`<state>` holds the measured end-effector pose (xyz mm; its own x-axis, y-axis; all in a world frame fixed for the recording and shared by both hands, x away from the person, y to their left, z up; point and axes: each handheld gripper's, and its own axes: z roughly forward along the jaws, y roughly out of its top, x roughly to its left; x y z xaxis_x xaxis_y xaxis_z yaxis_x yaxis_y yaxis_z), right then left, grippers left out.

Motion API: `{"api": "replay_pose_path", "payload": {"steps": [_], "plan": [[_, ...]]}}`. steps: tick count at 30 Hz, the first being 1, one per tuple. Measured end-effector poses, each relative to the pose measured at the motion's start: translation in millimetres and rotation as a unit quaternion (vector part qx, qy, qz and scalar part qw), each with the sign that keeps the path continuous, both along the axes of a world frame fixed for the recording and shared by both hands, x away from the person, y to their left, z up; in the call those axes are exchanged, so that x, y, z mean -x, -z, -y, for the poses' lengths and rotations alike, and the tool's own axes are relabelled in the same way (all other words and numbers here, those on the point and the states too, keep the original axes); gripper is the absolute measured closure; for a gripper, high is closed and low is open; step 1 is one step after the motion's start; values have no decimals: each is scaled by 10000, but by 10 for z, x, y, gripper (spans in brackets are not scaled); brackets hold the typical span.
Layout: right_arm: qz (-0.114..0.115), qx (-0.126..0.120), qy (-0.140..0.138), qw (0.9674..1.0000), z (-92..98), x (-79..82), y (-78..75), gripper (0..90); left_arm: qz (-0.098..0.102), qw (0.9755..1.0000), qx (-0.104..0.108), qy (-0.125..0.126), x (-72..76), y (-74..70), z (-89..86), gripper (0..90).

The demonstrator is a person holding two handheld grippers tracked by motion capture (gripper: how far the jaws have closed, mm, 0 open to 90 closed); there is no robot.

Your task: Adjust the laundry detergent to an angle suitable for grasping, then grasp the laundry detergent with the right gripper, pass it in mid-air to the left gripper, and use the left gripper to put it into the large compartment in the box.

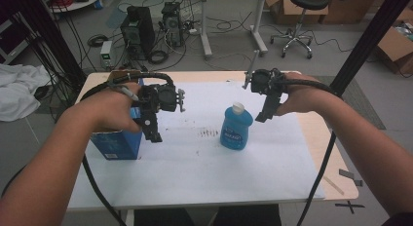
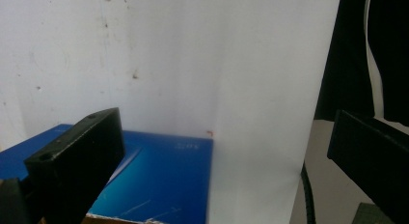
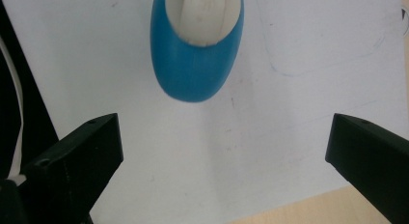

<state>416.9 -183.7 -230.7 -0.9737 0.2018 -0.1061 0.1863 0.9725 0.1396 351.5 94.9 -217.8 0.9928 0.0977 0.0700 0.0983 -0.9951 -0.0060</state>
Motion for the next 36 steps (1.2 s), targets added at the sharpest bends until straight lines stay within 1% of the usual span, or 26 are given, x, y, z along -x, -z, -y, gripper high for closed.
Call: {"api": "replay_pose_path", "payload": {"steps": [4,6,8,11,15,17,18,25,32,33,36], "plan": [[-101,21,-304,9995,50,-21,-3,0,2,10000,-9,-8,-11,-2,24,1],[-86,52,-399,9992,64,-46,4,0,-3,10000,-12,-15,-6,-4,35,1],[-169,29,-486,9987,74,-68,11,0,-12,10000,16,-23,3,-3,39,1],[-194,36,-611,9979,72,-101,21,0,-35,10000,-10,-41,8,0,32,1],[-168,-7,-652,9977,65,-131,35,0,-34,10000,-25,-76,-2,0,11,1],[-164,15,-658,9977,62,-144,29,0,-21,10000,-14,-93,-4,-9,7,1],[-143,7,-681,9976,61,-147,27,0,-8,10000,-4,-64,-10,-17,9,1],[-108,27,-609,9981,70,-145,15,0,19,10000,-17,0,-36,-21,43,1],[-64,38,-557,9984,107,-118,5,0,-4,10000,-24,61,-2,-20,75,1],[-66,35,-533,9985,115,-115,7,0,24,10000,-44,67,-4,-35,79,1],[-42,2,-479,9988,143,-112,12,0,60,10000,5,70,-3,-51,82,1]]}}
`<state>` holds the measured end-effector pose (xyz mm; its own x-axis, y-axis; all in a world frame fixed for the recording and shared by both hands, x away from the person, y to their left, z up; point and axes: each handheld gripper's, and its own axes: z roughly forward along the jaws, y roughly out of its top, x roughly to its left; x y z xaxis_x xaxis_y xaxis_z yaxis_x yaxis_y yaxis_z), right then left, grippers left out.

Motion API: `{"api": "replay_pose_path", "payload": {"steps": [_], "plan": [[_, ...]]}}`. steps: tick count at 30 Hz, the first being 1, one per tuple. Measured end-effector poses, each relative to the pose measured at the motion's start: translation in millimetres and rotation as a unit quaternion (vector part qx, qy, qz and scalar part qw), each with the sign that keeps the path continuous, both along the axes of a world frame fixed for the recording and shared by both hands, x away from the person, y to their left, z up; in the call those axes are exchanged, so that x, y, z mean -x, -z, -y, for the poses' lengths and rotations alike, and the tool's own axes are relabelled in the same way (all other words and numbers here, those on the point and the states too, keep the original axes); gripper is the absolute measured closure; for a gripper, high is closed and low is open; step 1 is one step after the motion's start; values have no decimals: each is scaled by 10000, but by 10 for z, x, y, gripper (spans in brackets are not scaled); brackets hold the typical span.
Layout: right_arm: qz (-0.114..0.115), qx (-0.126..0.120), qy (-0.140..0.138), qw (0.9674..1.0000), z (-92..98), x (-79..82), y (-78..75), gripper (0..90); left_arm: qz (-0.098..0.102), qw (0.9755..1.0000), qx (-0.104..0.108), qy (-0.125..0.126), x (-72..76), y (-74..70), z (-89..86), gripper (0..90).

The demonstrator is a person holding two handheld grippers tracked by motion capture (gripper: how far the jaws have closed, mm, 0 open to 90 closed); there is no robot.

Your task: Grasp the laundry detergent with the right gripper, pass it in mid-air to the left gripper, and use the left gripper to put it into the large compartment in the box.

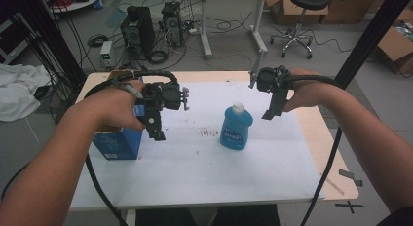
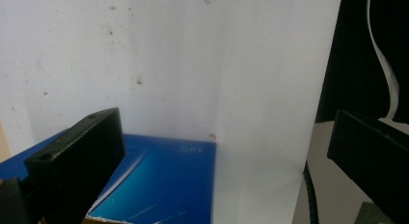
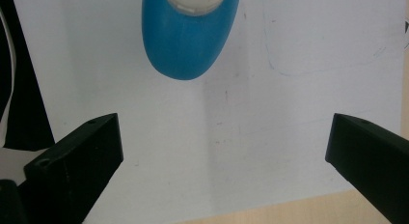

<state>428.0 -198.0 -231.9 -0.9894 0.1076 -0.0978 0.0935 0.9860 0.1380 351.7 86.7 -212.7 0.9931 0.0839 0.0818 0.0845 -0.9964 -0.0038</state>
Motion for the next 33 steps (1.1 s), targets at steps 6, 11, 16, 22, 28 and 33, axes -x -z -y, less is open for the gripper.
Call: {"api": "replay_pose_path", "payload": {"steps": [6,11,16,22,28,33], "plan": [[14,-7,43,10000,44,34,23,0,24,10000,25,11,18,0,8,1],[33,-72,80,9999,102,106,84,0,21,10000,44,39,46,15,22,1],[32,-330,141,9994,203,173,144,0,42,9999,49,88,50,13,26,1],[84,-607,288,9977,319,237,198,0,51,9999,80,132,47,11,19,1],[117,-975,383,9944,379,276,277,0,69,9998,108,175,51,3,3,1],[82,-1278,443,9908,407,289,386,0,79,9997,134,170,56,-4,-24,1]]}}
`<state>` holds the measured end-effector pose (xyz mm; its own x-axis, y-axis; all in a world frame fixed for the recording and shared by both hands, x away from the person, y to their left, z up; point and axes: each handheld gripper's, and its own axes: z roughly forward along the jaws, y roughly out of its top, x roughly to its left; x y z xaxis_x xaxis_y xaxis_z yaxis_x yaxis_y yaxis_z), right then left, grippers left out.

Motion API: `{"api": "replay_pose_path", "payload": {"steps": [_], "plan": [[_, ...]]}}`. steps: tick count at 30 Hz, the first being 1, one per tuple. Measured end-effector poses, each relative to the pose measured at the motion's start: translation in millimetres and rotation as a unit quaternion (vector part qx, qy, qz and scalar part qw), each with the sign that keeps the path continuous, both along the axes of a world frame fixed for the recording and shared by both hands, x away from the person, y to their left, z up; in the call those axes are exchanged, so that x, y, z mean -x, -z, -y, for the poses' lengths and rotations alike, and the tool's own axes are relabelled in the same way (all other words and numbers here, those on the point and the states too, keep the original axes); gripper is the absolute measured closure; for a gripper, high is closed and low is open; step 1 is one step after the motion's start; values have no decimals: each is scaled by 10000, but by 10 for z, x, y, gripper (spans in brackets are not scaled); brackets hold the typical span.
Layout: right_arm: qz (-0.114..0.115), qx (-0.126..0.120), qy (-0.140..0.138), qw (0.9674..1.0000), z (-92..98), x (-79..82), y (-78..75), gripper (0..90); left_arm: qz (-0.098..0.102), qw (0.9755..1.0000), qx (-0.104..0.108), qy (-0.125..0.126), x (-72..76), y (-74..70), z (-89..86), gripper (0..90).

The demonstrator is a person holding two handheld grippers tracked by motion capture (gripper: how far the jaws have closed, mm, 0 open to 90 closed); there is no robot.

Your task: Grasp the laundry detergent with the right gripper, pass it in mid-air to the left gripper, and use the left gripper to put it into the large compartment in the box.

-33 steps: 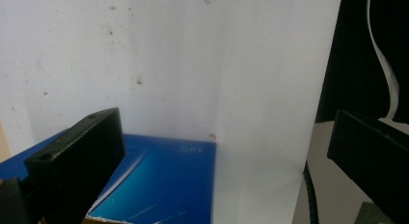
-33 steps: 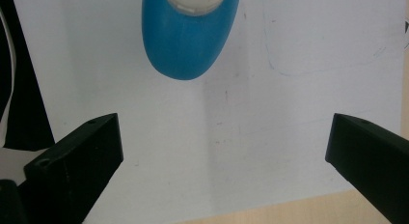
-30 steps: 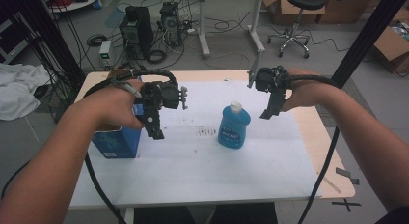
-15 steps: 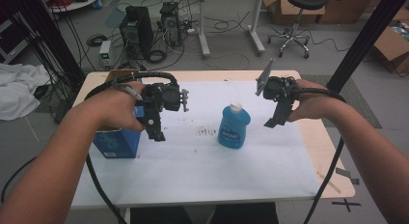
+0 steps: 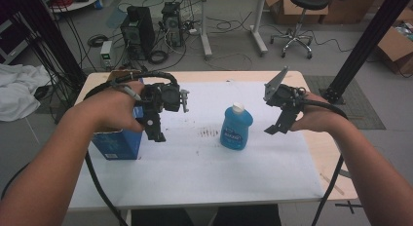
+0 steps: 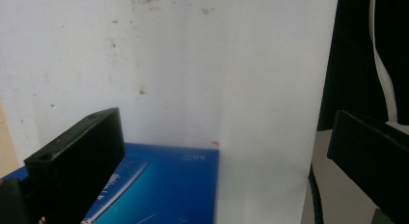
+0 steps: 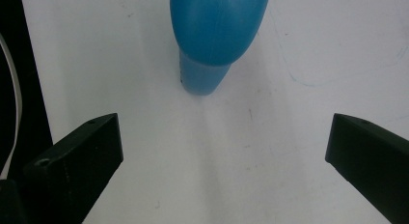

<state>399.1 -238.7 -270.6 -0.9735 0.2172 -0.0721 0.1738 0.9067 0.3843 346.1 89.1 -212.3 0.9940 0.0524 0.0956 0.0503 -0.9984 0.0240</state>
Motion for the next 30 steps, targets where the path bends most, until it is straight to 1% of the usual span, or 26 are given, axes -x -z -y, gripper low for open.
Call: {"api": "replay_pose_path", "payload": {"steps": [5,6,10,12,15,19,26,28,30], "plan": [[-1,-230,85,9997,2,3,106,0,5,10000,-1,31,0,12,-18,1],[-1,-230,85,9997,2,3,106,0,5,10000,-1,31,0,12,-18,1],[15,-497,149,9987,9,9,183,0,7,10000,18,31,-3,16,-35,1],[38,-565,160,9983,14,12,225,0,8,10000,17,33,-4,21,-39,1],[6,-731,191,9971,30,10,297,0,6,10000,17,34,-5,23,-42,1],[-26,-851,241,9961,50,10,407,0,-4,10000,5,44,-3,23,-36,1],[-27,-1187,352,9923,77,4,553,0,-12,10000,2,54,2,27,-26,1],[-7,-1232,385,9916,75,2,596,0,-8,10000,-6,44,5,25,-25,1],[-9,-1378,435,9895,81,1,636,0,-4,10000,8,34,10,26,-28,1]]}}
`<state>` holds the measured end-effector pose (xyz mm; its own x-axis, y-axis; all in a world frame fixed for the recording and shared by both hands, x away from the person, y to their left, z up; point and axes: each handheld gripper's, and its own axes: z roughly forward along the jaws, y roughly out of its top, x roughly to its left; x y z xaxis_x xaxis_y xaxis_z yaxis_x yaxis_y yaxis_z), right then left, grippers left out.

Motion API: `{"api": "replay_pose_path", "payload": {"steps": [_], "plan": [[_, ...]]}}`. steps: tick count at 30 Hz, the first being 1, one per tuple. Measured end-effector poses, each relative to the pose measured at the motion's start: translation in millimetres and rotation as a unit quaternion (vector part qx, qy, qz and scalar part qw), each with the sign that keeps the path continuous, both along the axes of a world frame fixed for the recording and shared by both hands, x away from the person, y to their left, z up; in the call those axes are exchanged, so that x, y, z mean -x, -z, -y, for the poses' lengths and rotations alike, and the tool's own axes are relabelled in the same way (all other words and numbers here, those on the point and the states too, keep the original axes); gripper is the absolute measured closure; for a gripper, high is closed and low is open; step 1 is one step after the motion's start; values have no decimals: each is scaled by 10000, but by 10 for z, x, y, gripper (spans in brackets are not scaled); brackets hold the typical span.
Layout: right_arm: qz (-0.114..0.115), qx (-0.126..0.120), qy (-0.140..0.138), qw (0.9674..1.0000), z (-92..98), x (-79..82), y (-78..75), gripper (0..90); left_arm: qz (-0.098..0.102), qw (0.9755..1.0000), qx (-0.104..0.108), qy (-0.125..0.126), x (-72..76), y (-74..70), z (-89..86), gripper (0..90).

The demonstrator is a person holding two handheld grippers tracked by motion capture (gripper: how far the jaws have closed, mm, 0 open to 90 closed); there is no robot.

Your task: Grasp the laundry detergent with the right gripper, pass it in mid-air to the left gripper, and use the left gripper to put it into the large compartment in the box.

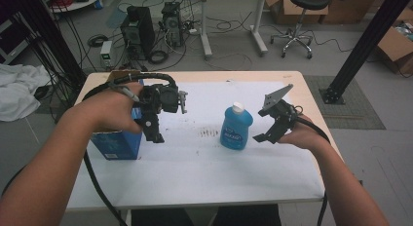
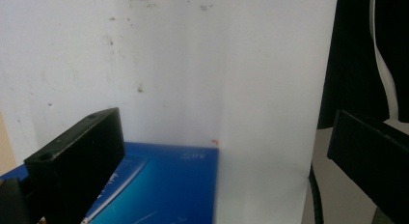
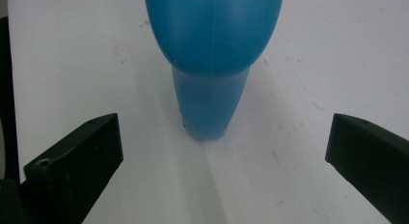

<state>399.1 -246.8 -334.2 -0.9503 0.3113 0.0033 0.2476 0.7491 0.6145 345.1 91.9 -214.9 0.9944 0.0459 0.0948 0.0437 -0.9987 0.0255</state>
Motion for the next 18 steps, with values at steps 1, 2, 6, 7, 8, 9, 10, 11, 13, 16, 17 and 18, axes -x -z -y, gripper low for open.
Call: {"api": "replay_pose_path", "payload": {"steps": [1,2,6,7,8,9,10,11,13,16,17,18], "plan": [[-7,-71,16,10000,3,-3,22,0,2,10000,0,3,1,-2,-1,1],[-7,-115,40,9999,4,-5,44,0,-3,10000,-10,4,0,-5,-2,1],[-17,-334,97,9994,0,-13,144,0,6,10000,-14,11,0,-11,0,1],[-23,-377,106,9992,-3,-12,165,0,6,10000,-24,11,2,-11,2,1],[-33,-426,106,9990,-7,-12,185,0,6,10000,-31,14,4,-12,5,1],[-29,-454,116,9989,-11,-9,202,0,-6,10000,-28,-1,9,-11,6,1],[-27,-483,121,9988,-14,-6,217,0,-6,10000,-28,-1,9,-11,6,1],[-38,-505,128,9986,-17,-1,228,0,8,10000,-22,21,10,-12,6,1],[4,-598,132,9981,-19,9,247,0,6,10000,-24,13,8,-14,4,1],[16,-638,148,9979,-22,16,269,0,10,10000,-23,7,5,-14,2,1],[27,-672,153,9976,-28,16,298,0,17,10000,-21,9,3,-11,4,1],[29,-694,172,9974,-33,16,311,0,12,10000,-28,8,4,-12,8,1]]}}
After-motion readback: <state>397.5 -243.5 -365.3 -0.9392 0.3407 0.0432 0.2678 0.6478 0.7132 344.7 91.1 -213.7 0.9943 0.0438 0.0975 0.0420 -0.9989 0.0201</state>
